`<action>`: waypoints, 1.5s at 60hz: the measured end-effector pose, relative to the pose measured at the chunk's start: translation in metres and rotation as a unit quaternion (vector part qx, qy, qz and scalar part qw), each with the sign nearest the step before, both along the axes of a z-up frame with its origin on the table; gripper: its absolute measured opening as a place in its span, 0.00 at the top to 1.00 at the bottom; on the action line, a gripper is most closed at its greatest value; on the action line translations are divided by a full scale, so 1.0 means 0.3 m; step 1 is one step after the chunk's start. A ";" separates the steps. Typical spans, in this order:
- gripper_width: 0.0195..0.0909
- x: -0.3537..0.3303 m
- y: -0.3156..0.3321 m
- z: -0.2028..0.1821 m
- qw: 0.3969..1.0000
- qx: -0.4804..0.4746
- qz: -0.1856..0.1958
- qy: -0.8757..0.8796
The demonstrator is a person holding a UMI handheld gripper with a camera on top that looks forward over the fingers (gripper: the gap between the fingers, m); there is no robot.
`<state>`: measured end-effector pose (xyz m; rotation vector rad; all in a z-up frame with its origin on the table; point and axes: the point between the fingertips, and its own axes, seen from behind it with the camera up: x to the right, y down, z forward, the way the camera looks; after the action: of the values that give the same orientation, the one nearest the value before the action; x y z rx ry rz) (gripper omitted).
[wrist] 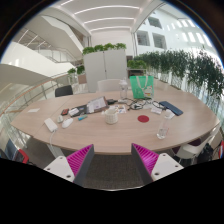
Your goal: Pour water
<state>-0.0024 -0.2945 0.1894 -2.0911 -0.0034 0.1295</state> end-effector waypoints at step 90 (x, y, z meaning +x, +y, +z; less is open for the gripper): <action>0.85 0.965 0.889 -0.398 0.983 0.117 -0.140 -0.007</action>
<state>0.2871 -0.0279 0.0700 -1.8362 0.2535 -0.0546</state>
